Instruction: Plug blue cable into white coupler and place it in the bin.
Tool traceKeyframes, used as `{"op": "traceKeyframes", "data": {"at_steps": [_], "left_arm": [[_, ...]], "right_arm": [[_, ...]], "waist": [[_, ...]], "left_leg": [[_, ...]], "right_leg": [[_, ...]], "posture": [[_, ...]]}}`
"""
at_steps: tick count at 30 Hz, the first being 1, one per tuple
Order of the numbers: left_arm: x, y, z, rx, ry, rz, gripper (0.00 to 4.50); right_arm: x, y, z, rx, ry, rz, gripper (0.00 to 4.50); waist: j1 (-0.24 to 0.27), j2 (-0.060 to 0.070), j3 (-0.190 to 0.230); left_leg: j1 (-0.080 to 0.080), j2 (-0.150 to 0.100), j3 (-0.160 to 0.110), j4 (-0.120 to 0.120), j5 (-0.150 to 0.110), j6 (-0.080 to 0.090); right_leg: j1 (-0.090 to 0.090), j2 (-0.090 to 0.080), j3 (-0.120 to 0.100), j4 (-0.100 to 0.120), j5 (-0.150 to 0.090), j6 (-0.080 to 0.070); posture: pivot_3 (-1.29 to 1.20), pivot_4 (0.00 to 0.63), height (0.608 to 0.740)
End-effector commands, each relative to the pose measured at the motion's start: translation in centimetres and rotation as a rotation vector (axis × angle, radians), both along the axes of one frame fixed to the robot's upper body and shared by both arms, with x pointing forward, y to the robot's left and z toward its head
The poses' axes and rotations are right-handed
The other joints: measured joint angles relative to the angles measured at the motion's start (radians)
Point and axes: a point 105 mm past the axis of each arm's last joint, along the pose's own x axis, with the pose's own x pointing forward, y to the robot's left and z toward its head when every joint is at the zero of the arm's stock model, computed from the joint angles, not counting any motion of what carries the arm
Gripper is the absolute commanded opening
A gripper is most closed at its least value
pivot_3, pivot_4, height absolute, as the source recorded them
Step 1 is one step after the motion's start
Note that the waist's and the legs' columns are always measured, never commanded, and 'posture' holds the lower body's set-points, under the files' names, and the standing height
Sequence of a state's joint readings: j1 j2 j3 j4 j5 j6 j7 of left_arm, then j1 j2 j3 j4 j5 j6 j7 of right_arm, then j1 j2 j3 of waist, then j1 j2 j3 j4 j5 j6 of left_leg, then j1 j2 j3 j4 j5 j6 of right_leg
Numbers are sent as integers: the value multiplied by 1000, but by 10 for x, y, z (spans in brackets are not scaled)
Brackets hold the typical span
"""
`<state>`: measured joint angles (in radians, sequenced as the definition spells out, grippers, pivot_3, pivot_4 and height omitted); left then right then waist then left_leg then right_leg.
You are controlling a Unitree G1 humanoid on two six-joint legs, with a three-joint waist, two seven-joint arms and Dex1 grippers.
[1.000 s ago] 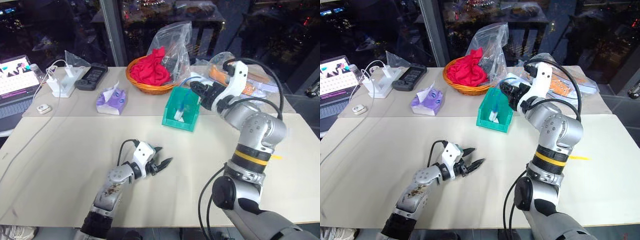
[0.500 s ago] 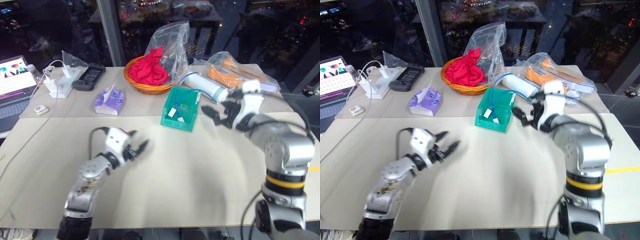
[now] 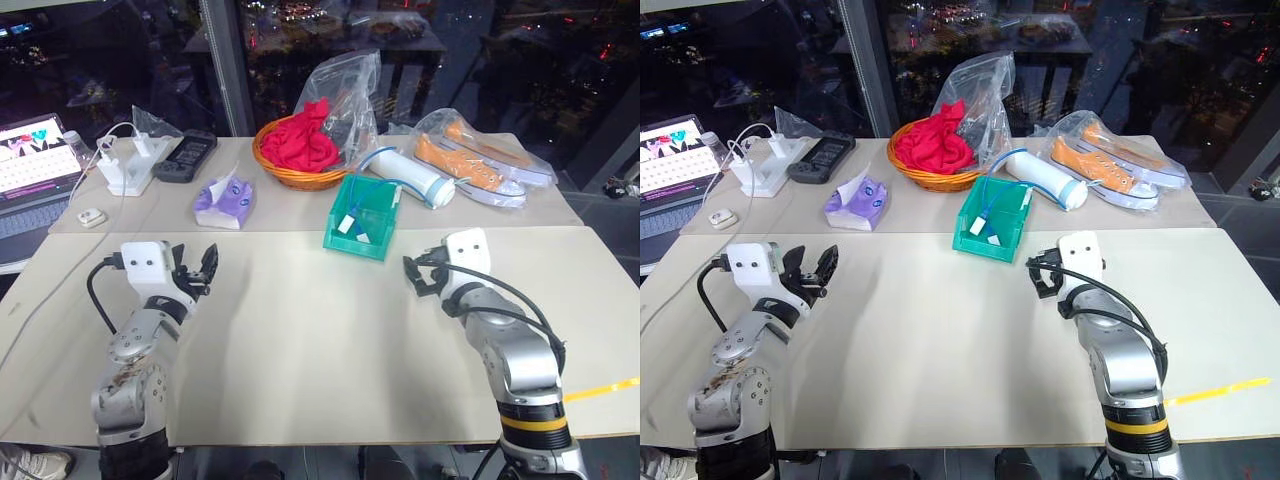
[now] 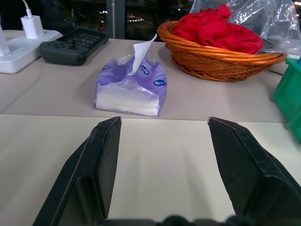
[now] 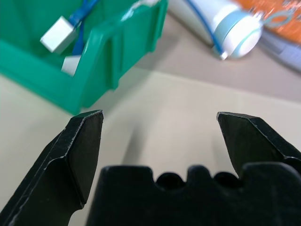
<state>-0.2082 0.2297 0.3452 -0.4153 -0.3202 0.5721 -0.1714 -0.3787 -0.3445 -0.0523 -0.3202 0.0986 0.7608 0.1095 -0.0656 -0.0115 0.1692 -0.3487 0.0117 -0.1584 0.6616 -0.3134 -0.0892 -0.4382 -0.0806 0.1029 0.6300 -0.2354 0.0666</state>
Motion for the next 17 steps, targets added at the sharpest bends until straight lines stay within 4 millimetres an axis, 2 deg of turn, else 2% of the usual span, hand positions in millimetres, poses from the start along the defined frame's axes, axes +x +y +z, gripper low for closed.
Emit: {"op": "traceKeyframes", "data": {"at_steps": [1,12,17], "left_arm": [[-3,-4,10,3,-42,5,3163],[-3,-4,9,-11,-43,28,3163],[0,-4,9,-28,-46,27,3163]], "right_arm": [[0,-14,10,2,-54,-42,4464],[-1,-25,-1,5,-22,-74,4464],[0,-20,-4,-2,-13,-53,4464]], "waist": [[-1,0,0],[-2,0,0],[-2,0,0]], "left_leg": [[0,0,0,0,0,0],[0,0,0,0,0,0],[0,0,0,0,0,0]], "right_leg": [[0,0,0,0,0,0],[0,0,0,1,0,0],[0,0,0,1,0,0]], "posture": [[0,150,723],[0,150,723],[0,150,723]]}}
